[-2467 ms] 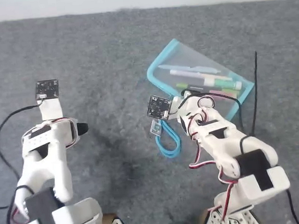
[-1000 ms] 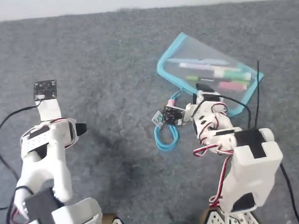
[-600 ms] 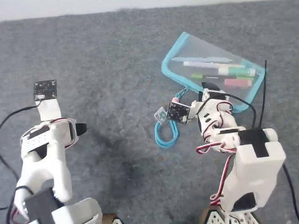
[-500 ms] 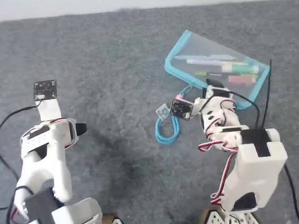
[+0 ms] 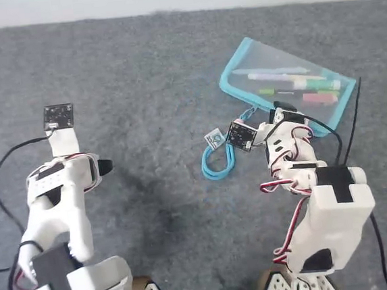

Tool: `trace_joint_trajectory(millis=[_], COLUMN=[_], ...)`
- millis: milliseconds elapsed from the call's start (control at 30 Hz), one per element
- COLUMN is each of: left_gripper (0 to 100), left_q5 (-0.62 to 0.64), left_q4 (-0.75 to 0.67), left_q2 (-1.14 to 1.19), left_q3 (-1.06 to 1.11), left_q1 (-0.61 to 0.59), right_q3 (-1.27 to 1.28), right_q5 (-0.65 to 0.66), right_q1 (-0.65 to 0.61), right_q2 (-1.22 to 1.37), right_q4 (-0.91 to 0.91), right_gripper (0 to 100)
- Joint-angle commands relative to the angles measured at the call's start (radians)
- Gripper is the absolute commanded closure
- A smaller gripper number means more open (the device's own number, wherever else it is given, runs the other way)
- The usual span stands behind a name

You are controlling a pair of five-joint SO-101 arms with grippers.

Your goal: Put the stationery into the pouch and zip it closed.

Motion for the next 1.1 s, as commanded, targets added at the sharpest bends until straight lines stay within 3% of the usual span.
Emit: trace_joint_trajectory(millis=[0,167,367,667,1067], left_gripper=[69,69,69,69,69], left_q5=[-0.005,-0.005,-0.005,-0.005,-0.005], left_q4=[0.015,0.015,0.015,0.015,0.015], left_q2=[-0.009,-0.009,-0.009,-0.009,-0.008], left_q3=[-0.058,-0.058,-0.058,-0.058,-0.058], left_q1=[-0.005,-0.005,-0.005,-0.005,-0.005], right_q3=[-0.063,-0.072,-0.23,-0.262,-0.299], right_q5=[0.011,-0.109,-0.278,-0.301,-0.411], right_q1=[0.018,0.018,0.012,-0.031,-0.143], right_q2=[-0.038,-0.222,-0.544,-0.682,-1.078], right_q4=[0.015,0.295,0.871,1.102,1.515], right_gripper=[99.1,99.1,99.1,99.1,99.1])
